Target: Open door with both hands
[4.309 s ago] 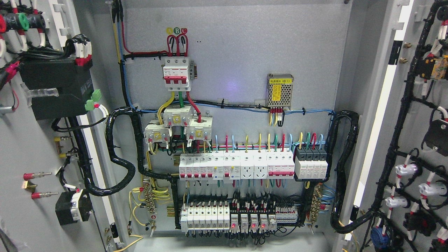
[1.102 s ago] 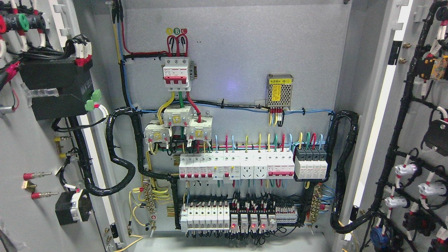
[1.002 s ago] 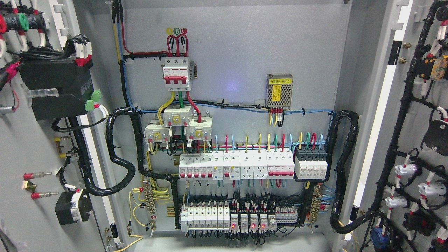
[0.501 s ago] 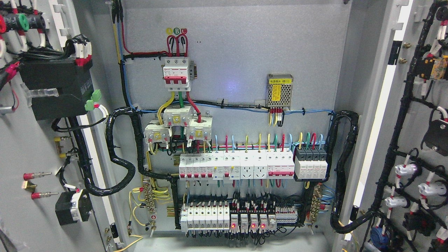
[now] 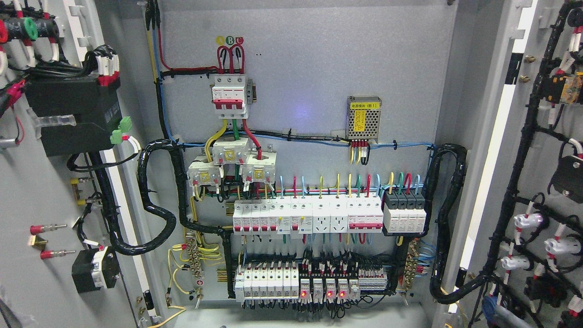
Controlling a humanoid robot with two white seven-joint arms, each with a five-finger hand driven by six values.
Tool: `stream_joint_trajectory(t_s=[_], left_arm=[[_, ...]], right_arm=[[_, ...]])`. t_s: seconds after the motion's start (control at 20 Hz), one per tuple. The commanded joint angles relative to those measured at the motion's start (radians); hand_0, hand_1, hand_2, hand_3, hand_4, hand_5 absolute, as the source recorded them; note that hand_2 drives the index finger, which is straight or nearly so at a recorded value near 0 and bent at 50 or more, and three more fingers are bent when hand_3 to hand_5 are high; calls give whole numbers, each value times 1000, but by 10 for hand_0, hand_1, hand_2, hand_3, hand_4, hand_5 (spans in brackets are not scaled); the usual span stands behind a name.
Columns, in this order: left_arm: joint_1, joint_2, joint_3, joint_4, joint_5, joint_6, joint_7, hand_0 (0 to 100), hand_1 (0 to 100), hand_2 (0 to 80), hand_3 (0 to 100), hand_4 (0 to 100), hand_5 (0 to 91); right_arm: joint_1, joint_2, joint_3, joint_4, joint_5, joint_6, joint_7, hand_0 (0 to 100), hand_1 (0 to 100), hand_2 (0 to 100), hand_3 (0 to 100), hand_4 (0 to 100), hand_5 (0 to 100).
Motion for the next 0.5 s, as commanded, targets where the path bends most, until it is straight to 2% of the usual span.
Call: stream_joint_trajectory(t_s=[0.0,0.45], left_arm=[[-2,-46,101,-15,12,-27,0,0,0,0,0,0,0],[4,-33,176,-13,87,-56,0,0,0,0,0,0,0]], right_arm=[[5,-48,-69,-2,-22,-11,0,192,0,0,0,0,0],[18,-54,-84,0,-23,-17,0,192,0,0,0,0,0]])
